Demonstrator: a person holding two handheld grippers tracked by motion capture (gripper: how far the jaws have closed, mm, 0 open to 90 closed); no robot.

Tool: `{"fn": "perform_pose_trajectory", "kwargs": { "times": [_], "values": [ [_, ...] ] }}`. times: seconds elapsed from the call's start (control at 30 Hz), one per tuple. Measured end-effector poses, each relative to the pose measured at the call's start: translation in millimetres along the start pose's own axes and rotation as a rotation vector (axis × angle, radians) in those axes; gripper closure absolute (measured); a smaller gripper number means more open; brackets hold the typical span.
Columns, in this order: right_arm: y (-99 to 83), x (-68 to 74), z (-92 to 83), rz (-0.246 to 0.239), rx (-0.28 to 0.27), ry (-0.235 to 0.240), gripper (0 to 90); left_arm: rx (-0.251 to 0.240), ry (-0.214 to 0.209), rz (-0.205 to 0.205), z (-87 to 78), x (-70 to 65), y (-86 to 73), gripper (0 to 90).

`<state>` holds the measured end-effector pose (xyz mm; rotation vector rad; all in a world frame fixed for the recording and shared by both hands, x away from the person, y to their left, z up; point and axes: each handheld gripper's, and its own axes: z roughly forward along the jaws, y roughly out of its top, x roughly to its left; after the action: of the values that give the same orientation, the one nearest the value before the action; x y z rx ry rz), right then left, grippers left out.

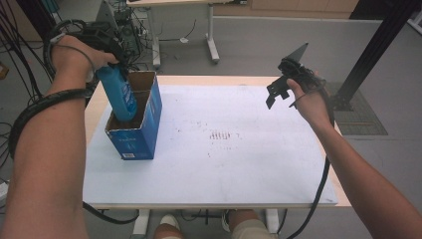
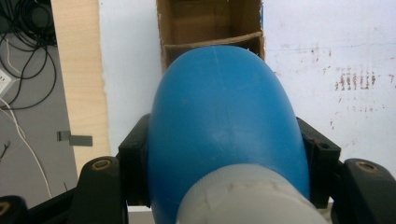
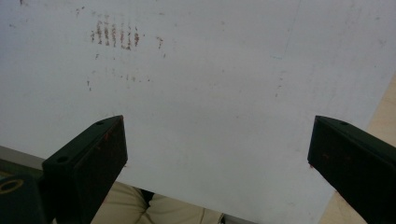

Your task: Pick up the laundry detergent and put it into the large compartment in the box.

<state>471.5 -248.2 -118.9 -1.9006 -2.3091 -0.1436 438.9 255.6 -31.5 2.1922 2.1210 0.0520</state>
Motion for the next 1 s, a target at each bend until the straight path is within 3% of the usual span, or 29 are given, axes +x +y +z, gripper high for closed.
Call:
{"fn": "perform_pose_trajectory", "kwargs": {
  "times": [1.0],
  "values": [
    [1.3,3.3,5.3,-0.004,0.006,-0.002,4.5,0.024,-0.007,0.046,65.4,-6.9,-4.3,37.1]
  ]
}}
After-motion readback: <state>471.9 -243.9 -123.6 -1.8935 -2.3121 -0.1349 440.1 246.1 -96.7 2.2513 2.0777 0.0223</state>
